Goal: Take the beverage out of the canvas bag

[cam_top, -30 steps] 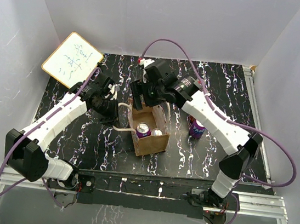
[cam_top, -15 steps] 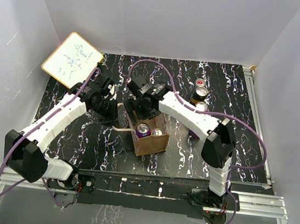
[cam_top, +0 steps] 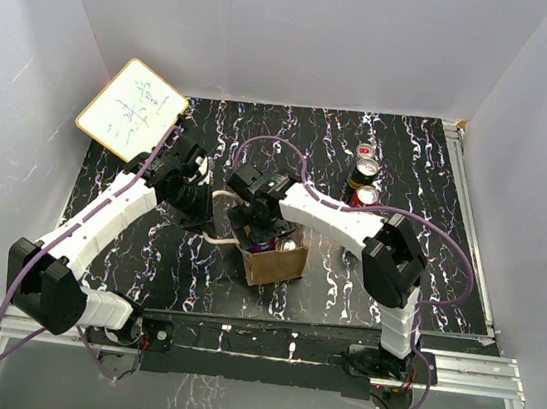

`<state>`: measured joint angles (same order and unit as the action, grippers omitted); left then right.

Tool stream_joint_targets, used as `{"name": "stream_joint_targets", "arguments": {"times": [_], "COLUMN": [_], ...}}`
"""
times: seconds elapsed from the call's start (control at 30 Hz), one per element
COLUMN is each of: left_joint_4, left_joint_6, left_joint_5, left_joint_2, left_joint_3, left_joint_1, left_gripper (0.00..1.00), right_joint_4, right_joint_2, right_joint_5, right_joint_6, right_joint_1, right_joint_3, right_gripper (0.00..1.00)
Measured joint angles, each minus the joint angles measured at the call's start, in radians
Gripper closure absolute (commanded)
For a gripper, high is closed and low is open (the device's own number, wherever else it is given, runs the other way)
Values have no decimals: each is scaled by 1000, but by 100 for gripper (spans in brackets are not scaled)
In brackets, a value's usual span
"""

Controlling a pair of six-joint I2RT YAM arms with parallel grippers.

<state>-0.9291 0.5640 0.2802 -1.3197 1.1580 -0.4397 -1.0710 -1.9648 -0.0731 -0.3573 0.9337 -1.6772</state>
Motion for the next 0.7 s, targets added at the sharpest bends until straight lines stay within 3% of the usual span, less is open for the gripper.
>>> {"name": "stream_joint_targets", "arguments": {"times": [0.2,0.47,0.7], "left_joint_4": [1,-6,2], "left_joint_6": [-3,-11,-10], "left_joint_5": [5,8,16], "left_joint_2": [0,0,6], "left_joint_3": [0,-1,-21], "left_joint_1": [0,0,0], "left_gripper": [100,100,100], "right_joint_4": [56,73,72], "right_joint_2": [17,17,18], "right_joint_5": [-7,-3,-11], "right_joint_6": [-14,-18,-15], "right_joint_1": [0,5,9], "right_joint_3": [59,60,58], "right_gripper": [15,36,63]}}
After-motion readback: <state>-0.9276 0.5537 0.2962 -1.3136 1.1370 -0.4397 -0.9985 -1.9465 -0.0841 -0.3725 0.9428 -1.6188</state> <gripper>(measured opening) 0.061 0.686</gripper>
